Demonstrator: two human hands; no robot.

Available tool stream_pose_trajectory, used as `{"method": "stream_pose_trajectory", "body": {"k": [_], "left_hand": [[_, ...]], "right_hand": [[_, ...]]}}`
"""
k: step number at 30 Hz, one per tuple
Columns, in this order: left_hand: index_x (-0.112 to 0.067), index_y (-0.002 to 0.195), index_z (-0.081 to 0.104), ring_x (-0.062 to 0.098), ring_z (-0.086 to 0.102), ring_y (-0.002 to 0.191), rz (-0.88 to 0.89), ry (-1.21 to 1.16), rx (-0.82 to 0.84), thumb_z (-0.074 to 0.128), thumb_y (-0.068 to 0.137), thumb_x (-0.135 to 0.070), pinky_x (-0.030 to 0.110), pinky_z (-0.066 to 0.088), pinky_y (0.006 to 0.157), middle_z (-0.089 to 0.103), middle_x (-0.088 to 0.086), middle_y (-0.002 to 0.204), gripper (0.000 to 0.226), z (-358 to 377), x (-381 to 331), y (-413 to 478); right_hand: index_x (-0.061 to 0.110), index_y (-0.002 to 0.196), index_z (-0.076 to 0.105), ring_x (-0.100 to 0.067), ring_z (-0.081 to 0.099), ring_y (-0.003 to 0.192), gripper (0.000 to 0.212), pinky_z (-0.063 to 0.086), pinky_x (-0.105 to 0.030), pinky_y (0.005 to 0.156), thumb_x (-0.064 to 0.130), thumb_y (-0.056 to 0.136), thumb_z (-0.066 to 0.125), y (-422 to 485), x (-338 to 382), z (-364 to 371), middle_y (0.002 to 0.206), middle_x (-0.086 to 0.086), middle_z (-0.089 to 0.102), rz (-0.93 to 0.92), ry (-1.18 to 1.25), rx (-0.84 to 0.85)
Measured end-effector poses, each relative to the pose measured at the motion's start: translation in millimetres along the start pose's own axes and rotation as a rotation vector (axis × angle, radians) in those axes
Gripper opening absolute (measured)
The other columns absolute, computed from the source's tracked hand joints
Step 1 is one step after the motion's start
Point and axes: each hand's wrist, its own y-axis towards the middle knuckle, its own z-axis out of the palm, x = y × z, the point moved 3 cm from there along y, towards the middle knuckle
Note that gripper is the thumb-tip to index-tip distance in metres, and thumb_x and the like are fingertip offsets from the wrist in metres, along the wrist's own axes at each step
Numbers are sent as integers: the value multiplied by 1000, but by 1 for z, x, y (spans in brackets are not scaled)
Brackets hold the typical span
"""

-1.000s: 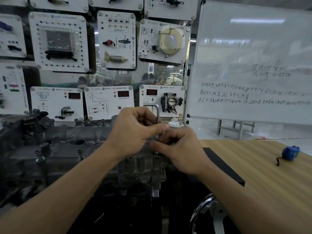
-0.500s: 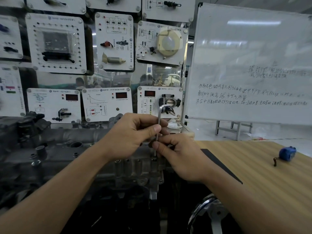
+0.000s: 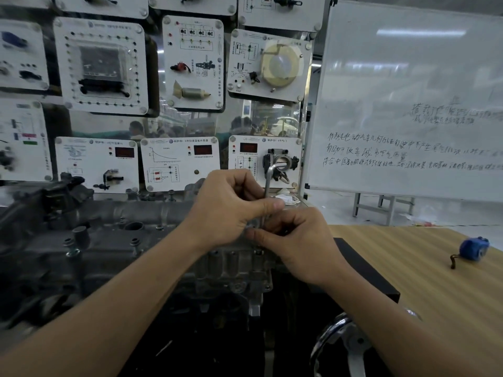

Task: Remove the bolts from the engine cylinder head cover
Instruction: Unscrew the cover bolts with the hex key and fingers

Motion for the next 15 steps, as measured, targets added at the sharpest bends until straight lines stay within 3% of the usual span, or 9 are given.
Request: {"method": "stream_pose_trajectory", "body": {"k": [4,7,10,15], "left_hand": [[-7,71,64,7,56,52,-43,-13,-13,84,68,-27,17,46,51,62,1,60,28,3,5,0],[-9,89,71,12,70,72,-72,-79,123,72,80,-24,18,53,64,73,6,79,18,1,5,-3],[-13,110,69,13,71,90,-65,-98,259,57,95,-9,20,54,74,76,6,97,20,-4,2,-5],[-9,117,67,12,71,99,-59,-50,351,53,97,-4,20,54,82,77,5,102,24,-7,-4,-6]], "right_hand": [[16,57,65,-3,46,46,29,37,-15,47,15,82,80,0,-1,0,50,3,56,11,-11,24],[10,63,69,-4,50,49,25,40,-15,49,17,86,76,1,0,0,55,-7,61,10,-60,56],[19,63,68,0,51,48,28,40,-14,49,21,91,70,-1,4,-1,57,0,62,-12,-140,130],[13,76,72,-4,48,48,27,38,-17,47,22,99,59,-5,5,-4,60,-7,60,0,-151,231]]}}
